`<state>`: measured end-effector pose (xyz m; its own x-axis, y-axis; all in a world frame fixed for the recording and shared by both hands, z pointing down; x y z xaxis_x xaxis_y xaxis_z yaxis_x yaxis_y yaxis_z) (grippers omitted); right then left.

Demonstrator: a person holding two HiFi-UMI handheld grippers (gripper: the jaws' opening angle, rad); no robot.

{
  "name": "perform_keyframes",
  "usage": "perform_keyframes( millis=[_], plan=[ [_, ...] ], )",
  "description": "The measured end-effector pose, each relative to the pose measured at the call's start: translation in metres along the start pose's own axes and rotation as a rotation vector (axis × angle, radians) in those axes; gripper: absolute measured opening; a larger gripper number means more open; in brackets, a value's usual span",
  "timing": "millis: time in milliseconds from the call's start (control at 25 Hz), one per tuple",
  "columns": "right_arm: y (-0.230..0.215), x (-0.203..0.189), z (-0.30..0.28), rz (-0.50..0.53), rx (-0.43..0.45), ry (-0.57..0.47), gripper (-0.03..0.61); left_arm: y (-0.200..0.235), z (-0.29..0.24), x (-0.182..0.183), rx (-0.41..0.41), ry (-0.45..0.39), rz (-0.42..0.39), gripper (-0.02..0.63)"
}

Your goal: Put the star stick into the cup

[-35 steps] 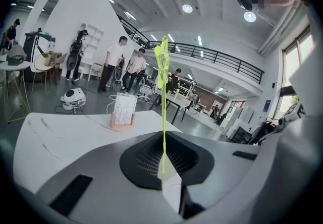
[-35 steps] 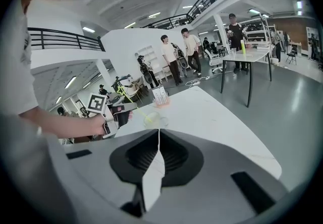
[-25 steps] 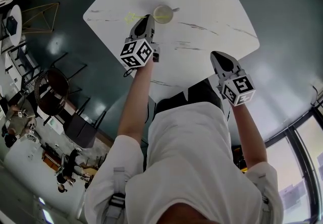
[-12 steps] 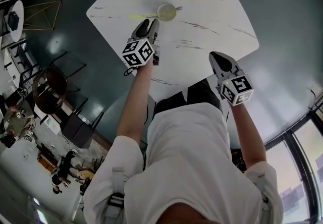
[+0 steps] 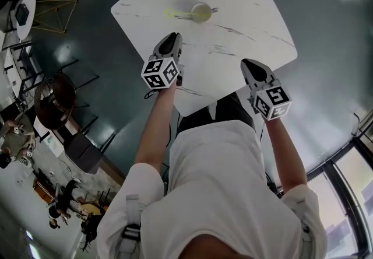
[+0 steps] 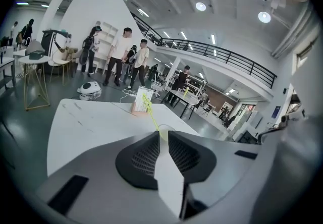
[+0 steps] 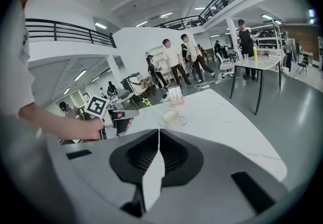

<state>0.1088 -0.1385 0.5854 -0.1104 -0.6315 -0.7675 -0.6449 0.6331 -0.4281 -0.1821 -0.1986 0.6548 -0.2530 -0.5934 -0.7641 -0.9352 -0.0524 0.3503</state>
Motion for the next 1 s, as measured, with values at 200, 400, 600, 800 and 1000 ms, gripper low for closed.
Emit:
perform_keyframes(
  millis=[200, 400, 600, 800, 1000],
  plan=[
    [0.028, 0.008, 0.008, 0.052, -0.019, -0.021, 0.026, 0.007, 0.043, -0.004, -0.022, -0.026, -0.022, 0.029],
    [0.059, 0.012, 0.022, 0.088, -0.054, -0.052, 0.026, 0.013, 0.086, -0.012, -0.085, -0.016, -0.033, 0.014],
    [0.083, 0.011, 0.038, 0.101, -0.096, -0.085, 0.026, 0.015, 0.125, -0.015, -0.144, -0.009, -0.027, 0.014],
    [0.098, 0.006, 0.051, 0.119, -0.108, -0.099, 0.026, 0.009, 0.156, -0.013, -0.195, -0.026, -0.038, 0.014],
    [0.099, 0.004, 0.069, 0.130, -0.107, -0.113, 0.026, -0.006, 0.181, -0.009, -0.208, -0.058, -0.029, 0.014]
  ],
)
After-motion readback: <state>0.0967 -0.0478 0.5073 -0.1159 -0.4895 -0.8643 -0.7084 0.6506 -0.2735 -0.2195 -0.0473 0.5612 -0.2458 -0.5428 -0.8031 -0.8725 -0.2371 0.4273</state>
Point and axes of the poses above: the fingertips, and each gripper's own axes: z backward along the fingers, y to its left, x out of its top, the point moved 7 cm from there along z, backward along the fingers, and after that the axes turned 10 degrees about x, right-handed, at the moved point
